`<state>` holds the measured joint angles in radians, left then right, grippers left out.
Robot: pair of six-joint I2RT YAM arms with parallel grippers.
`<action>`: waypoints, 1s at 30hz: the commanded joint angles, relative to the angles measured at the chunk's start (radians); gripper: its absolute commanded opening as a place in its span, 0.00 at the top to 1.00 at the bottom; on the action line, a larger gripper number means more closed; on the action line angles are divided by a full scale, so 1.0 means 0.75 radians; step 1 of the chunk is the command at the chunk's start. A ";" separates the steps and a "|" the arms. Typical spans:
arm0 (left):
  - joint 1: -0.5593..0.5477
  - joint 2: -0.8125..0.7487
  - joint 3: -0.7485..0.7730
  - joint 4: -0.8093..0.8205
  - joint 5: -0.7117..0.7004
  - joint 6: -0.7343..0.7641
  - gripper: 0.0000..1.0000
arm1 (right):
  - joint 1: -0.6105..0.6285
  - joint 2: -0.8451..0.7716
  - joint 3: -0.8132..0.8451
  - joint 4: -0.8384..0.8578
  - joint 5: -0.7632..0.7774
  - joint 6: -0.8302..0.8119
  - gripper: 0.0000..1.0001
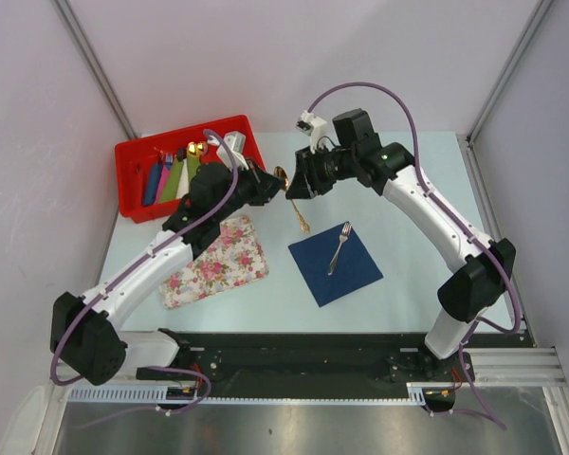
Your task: Place the utensils on the paper napkin and roll it up
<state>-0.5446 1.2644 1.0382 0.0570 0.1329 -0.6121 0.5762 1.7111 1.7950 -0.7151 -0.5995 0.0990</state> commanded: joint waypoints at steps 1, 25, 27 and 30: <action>-0.010 0.018 0.072 0.028 -0.003 0.000 1.00 | 0.046 -0.052 -0.009 0.039 0.047 -0.030 0.63; -0.018 0.014 0.066 0.043 0.021 -0.029 1.00 | 0.070 -0.054 -0.058 0.049 0.180 -0.048 0.80; -0.018 0.012 0.068 0.041 0.023 -0.029 1.00 | 0.072 -0.054 -0.068 0.053 0.180 -0.050 0.80; -0.020 0.014 0.070 0.038 0.025 -0.027 1.00 | 0.072 -0.052 -0.070 0.051 0.188 -0.044 0.92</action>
<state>-0.5507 1.2823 1.0386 0.0444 0.1337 -0.6201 0.6270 1.7073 1.7473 -0.7033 -0.4633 0.0742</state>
